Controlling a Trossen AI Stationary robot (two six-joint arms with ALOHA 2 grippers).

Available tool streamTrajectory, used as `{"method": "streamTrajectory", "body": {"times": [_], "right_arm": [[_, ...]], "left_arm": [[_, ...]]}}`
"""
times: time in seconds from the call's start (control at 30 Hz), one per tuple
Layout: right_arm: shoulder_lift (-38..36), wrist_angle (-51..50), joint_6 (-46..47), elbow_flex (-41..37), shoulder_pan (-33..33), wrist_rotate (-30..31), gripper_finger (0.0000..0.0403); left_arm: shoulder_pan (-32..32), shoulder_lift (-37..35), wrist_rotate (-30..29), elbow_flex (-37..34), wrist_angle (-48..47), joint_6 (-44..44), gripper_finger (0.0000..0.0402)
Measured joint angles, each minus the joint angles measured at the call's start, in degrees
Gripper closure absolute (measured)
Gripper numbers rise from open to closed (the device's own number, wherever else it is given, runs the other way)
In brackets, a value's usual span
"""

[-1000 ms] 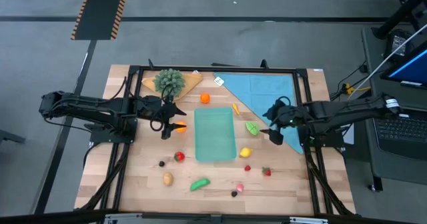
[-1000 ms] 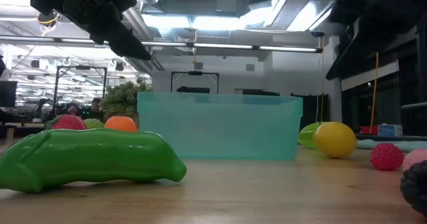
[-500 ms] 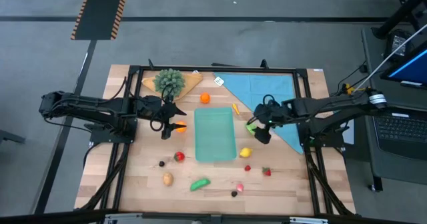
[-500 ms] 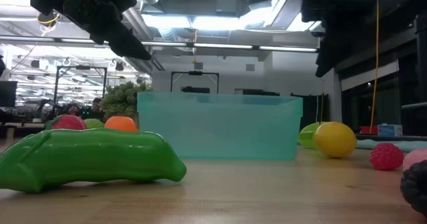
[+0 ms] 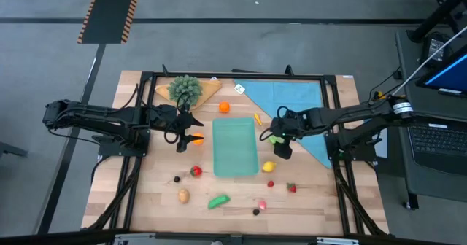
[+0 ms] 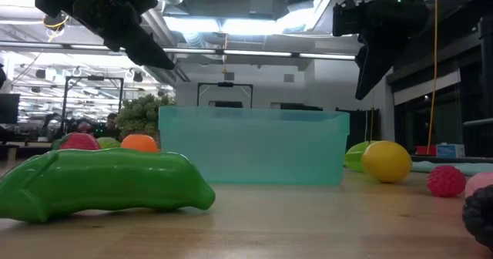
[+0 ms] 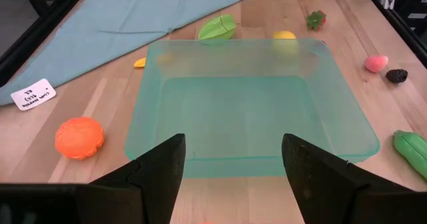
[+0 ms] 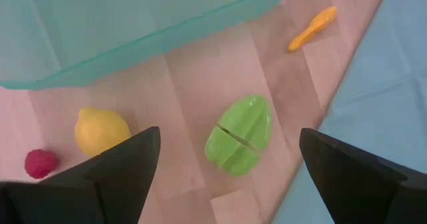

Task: Pick and placing Produce into tupperware
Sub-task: Put the starfruit into the bin

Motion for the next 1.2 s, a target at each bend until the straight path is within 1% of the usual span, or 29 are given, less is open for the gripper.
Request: {"method": "streamTrajectory", "body": {"times": [0.27,0.33,0.4,0.53,0.8,1.03,1.2], "right_arm": [[0.58,-0.22,1.82,0.00,-0.22,0.37,0.0043],[1.41,-0.16,3.77,0.00,-0.22,1.94,0.0043],[2.69,-0.25,7.75,0.00,-0.28,3.50,0.0043],[5.28,-0.99,12.59,0.00,-0.50,3.71,0.0043],[10.17,-1.02,14.04,-0.02,-0.49,3.69,0.0043],[13.49,-0.97,19.29,-0.02,-1.20,3.48,0.0043],[14.74,-0.82,19.60,-0.04,-2.59,1.14,0.0043]], "left_arm": [[0.00,0.00,0.00,0.00,-0.02,0.00,0.0159],[0.02,0.00,0.00,0.00,-0.02,0.00,0.0159],[0.00,0.00,0.00,0.00,-0.03,-0.03,0.0159],[0.02,0.00,0.02,0.00,-0.07,-0.33,0.0159],[0.00,-0.02,0.02,0.00,-1.14,-0.37,0.0159],[0.01,0.00,0.02,-0.02,-4.62,-0.44,0.0159],[0.00,0.00,0.02,-0.02,-4.57,-0.46,0.0159]]}}
